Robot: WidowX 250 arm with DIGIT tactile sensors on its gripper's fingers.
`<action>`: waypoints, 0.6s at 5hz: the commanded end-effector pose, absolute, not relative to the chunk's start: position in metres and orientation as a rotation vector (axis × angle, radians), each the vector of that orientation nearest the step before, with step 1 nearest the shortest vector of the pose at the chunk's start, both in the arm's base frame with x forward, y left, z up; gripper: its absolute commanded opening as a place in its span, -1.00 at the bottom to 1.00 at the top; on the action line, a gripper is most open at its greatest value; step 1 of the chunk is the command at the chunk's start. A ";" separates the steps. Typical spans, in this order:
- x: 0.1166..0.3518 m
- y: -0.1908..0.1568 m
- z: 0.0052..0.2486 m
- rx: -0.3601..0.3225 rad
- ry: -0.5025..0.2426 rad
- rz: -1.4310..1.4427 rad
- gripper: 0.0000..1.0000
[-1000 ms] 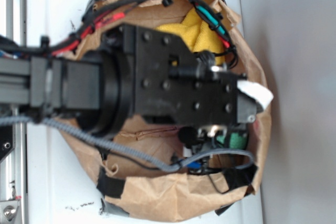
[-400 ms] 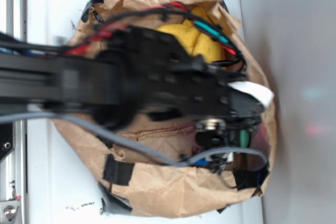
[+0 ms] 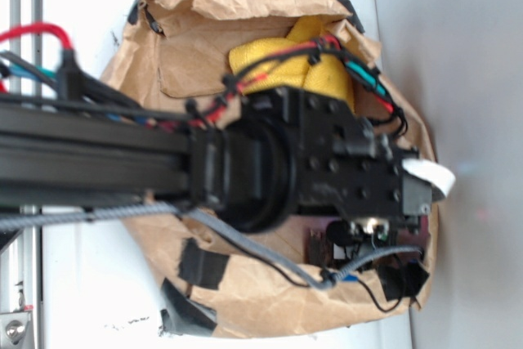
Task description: Grab the green ball.
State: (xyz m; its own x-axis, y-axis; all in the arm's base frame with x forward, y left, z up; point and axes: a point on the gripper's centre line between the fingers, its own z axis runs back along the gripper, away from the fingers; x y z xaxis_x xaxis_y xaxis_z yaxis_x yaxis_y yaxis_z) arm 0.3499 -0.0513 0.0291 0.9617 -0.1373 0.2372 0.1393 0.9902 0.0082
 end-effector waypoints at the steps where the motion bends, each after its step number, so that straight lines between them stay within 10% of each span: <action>1: 0.353 -0.050 0.063 -0.033 -0.319 -0.124 -1.00; 3: 0.311 -0.028 0.107 -0.140 -0.333 -0.100 -1.00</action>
